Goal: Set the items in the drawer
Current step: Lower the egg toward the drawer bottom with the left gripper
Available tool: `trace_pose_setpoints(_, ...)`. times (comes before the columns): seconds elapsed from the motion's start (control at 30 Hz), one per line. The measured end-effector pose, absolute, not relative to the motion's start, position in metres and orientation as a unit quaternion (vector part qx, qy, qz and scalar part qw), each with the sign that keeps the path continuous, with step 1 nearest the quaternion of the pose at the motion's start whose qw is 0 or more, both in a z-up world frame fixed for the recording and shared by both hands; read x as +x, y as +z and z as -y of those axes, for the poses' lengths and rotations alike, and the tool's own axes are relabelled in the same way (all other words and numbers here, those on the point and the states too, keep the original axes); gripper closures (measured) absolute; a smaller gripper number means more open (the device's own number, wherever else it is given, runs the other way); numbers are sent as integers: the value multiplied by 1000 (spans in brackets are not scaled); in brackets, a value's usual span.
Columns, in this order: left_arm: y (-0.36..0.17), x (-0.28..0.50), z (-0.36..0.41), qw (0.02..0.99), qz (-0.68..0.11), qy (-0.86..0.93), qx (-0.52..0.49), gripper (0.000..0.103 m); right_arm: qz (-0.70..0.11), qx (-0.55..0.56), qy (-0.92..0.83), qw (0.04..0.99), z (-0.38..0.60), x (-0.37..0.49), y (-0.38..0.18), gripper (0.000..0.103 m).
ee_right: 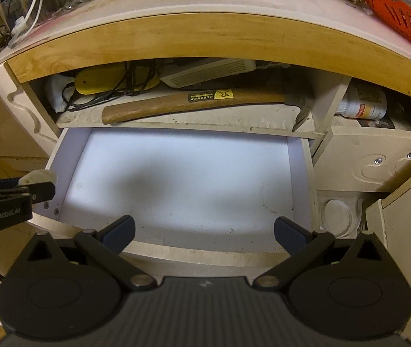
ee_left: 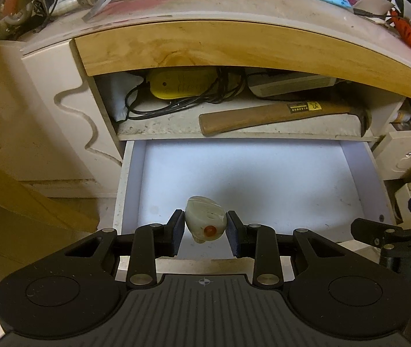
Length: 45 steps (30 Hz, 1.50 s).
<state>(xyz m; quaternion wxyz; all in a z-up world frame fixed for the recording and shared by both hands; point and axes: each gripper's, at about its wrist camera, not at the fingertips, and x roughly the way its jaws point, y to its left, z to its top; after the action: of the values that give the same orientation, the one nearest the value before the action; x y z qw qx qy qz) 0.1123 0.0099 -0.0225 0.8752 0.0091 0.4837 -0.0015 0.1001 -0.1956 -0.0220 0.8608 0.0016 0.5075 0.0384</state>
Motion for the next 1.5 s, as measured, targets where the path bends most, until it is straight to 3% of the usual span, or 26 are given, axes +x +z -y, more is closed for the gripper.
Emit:
trace_pose_setpoints(0.87,-69,167,-7,802,-597,-16,13,73,-596,1,33,802,192,156,-56,0)
trace_pose_setpoints(1.5,-94,197,-12,775,-632,-9,6,73,-642,4,22,766,201,190,-87,0)
